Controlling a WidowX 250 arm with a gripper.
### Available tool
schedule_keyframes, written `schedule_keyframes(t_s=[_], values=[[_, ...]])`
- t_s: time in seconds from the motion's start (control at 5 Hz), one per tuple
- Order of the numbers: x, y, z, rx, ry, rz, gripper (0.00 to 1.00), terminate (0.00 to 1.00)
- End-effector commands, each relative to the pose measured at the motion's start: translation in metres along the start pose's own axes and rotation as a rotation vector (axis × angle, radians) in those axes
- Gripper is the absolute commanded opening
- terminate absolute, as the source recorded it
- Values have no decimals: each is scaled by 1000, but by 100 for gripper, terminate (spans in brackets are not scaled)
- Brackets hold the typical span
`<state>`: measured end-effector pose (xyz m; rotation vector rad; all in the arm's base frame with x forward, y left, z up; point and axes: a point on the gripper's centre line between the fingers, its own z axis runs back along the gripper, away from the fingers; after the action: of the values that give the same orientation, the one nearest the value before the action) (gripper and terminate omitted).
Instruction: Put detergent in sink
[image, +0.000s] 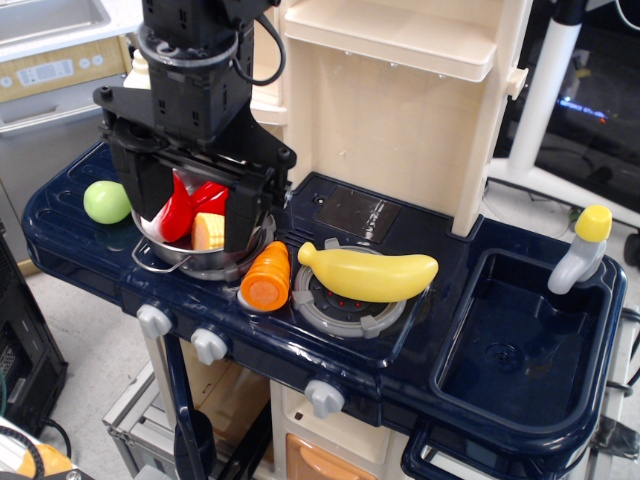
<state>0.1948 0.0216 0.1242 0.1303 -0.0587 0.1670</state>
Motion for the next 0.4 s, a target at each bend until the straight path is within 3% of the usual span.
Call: schedule_keyframes(t_s=[0.0, 0.2], values=[[0, 0, 0, 0, 0, 0, 100, 0], [17, 47, 6, 51, -64, -100, 100, 0]])
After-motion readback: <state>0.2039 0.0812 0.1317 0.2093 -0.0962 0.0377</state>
